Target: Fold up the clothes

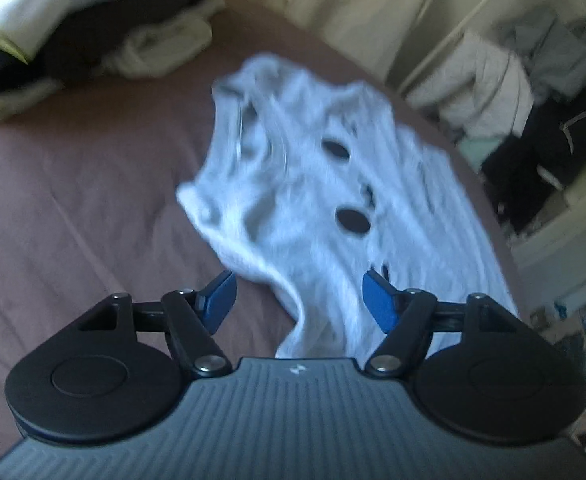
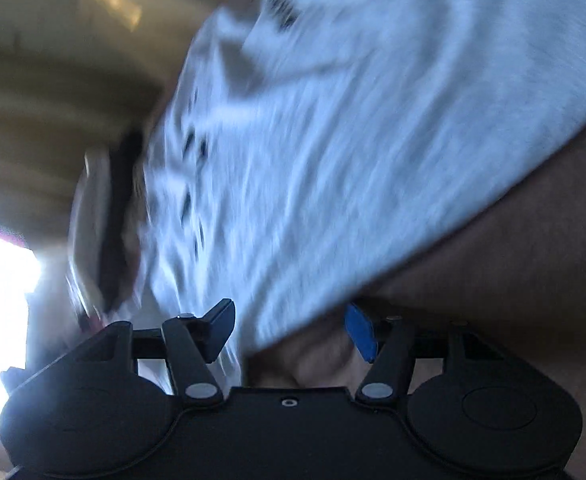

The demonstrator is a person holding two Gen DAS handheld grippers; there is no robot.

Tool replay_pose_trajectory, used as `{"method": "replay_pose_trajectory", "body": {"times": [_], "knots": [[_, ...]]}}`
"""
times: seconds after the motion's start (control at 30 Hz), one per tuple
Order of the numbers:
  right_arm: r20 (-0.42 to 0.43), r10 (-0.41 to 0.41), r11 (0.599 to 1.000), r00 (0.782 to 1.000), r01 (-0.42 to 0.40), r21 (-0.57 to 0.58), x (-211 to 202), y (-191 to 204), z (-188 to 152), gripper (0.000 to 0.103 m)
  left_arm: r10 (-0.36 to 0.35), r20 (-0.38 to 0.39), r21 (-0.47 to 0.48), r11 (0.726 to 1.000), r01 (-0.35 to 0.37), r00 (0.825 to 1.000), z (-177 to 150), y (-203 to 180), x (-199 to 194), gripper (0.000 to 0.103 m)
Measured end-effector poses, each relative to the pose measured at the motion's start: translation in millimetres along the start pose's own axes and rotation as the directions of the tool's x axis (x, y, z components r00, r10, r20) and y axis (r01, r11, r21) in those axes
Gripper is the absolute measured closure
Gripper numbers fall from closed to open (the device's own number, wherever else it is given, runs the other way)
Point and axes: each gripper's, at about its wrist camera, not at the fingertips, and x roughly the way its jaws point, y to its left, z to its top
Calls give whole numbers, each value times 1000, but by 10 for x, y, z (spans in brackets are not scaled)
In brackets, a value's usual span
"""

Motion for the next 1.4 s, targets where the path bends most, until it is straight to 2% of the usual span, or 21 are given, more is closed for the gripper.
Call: {"method": "replay_pose_trajectory", "body": {"times": [0.1,0.17,0.2,0.23,0.27,0.3,0.37,0.47,0.53,0.57,0.67,0.87,0.9,0.97,1.0,1.03,1.13,1.23,1.3,1.37,1.4], "knots": [[171,-71,996,983,78,-36,24,0,1,37,39,-111,26,999,-36,993,-115,25,357,34],[245,-73,993,967,93,-71,19,-2,2,40,91,-118,70,994,-83,989,-179,9,495,37],[281,-86,988,956,118,-99,3,32,-10,51,109,-94,113,989,-98,990,-198,-48,485,66],[304,-106,978,947,155,-140,-58,65,0,82,124,-88,179,978,-107,988,-218,-137,476,98],[322,-131,961,938,199,-190,-96,126,-4,95,140,-96,246,963,-113,985,-244,-241,447,96],[335,-144,945,931,229,-233,-150,180,0,97,145,-86,269,956,-117,986,-268,-313,359,96],[352,-116,929,929,227,-292,-433,261,60,97,121,-44,280,954,-104,992,-302,-433,100,96],[319,-128,882,939,255,-396,-734,423,203,99,92,-30,281,956,-80,995,-328,-451,-166,96],[273,-171,859,947,279,-429,-784,416,272,100,60,-111,213,976,-35,992,-372,-344,-132,96],[246,-212,853,946,302,-426,-729,375,286,100,57,-163,168,985,-29,985,-417,-266,-37,96],[192,-326,839,926,377,-392,-433,201,226,99,121,-238,113,989,-96,964,-549,-92,238,96],[249,-384,788,889,456,-413,-369,137,238,95,137,-213,145,984,-107,967,-542,-148,213,95],[257,-392,788,883,467,-401,-421,117,284,90,137,-219,138,984,-108,966,-554,-126,225,95],[302,-402,799,864,493,-345,-573,29,398,70,137,-227,127,986,-110,964,-571,-107,238,95],[327,-404,806,854,502,-313,-655,-27,463,56,137,-227,127,986,-111,964,-572,-111,241,95],[349,-405,814,845,507,-284,-733,-93,534,49,138,-226,131,985,-111,964,-570,-110,251,94],[373,-397,830,839,501,-243,-918,-311,804,46,140,-225,147,983,-109,964,-586,-98,257,91],[405,-423,819,811,533,-212,-1068,-510,1157,45,129,-232,156,983,-94,964,-569,-82,275,89],[413,-401,858,817,494,-143,-1187,-690,1389,44,110,-228,130,988,-81,967,-536,-40,283,85],[398,-347,909,849,410,-81,-1239,-878,1574,44,88,-220,93,993,-69,971,-504,6,289,83],[405,-327,924,854,379,-52,-1247,-951,1635,44,82,-217,76,995,-67,973,-497,22,304,83]]}}
